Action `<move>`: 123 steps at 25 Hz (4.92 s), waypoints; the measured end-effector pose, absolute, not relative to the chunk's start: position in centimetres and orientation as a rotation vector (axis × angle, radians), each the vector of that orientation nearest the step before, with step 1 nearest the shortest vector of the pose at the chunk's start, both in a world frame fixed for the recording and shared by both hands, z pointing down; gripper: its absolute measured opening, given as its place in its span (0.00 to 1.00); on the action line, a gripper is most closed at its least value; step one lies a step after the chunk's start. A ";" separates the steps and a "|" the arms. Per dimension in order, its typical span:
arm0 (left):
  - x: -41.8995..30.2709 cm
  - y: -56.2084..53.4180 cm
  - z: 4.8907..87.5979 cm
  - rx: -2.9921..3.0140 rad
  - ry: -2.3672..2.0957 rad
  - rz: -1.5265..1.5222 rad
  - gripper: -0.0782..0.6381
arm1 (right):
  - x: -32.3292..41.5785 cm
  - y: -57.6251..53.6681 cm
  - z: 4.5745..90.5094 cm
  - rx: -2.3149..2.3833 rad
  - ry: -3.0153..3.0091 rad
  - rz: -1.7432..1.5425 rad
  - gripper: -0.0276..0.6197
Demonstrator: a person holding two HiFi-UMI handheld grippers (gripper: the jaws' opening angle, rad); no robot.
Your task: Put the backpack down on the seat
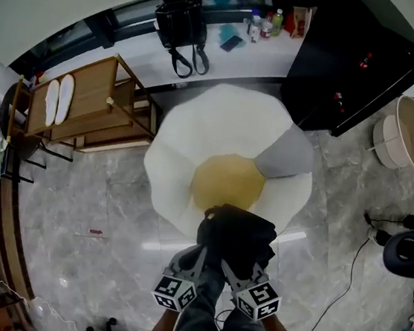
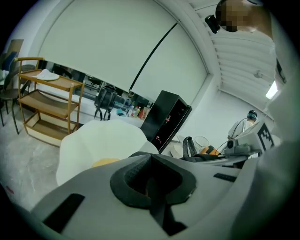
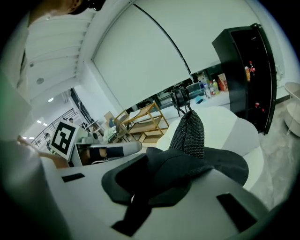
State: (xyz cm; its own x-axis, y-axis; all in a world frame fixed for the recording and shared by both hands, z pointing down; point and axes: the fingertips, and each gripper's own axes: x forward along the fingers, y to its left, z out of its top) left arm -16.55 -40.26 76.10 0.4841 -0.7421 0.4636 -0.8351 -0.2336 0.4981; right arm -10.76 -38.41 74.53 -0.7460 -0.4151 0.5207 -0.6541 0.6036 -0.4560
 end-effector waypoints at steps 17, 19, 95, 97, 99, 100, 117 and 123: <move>-17.5 -48.8 79.8 2.012 -1.368 0.163 0.15 | -12.3 -51.7 80.4 0.837 -2.497 0.833 0.12; -17.9 -50.9 80.2 2.024 -1.378 0.168 0.15 | -12.7 -54.6 80.9 0.846 -2.505 0.809 0.12; -15.9 -54.7 61.8 2.328 -1.459 0.105 0.15 | -11.2 -55.7 62.8 1.208 -2.549 0.278 0.09; -16.1 -54.5 59.7 2.358 -1.471 0.089 0.15 | -11.4 -55.7 60.7 1.232 -2.568 0.269 0.09; -16.5 -54.4 57.6 2.379 -1.484 0.060 0.15 | -11.7 -55.8 58.6 1.252 -2.590 0.273 0.09; -16.7 -54.3 56.6 2.388 -1.490 0.048 0.15 | -11.8 -55.7 57.6 1.260 -2.601 0.278 0.09; -18.8 -52.0 51.7 2.503 -1.468 0.024 0.15 | -14.8 -53.4 51.2 1.312 -2.677 0.217 0.08; -17.8 -50.9 52.0 2.495 -1.457 0.027 0.15 | -14.3 -51.9 52.1 1.285 -2.665 0.250 0.08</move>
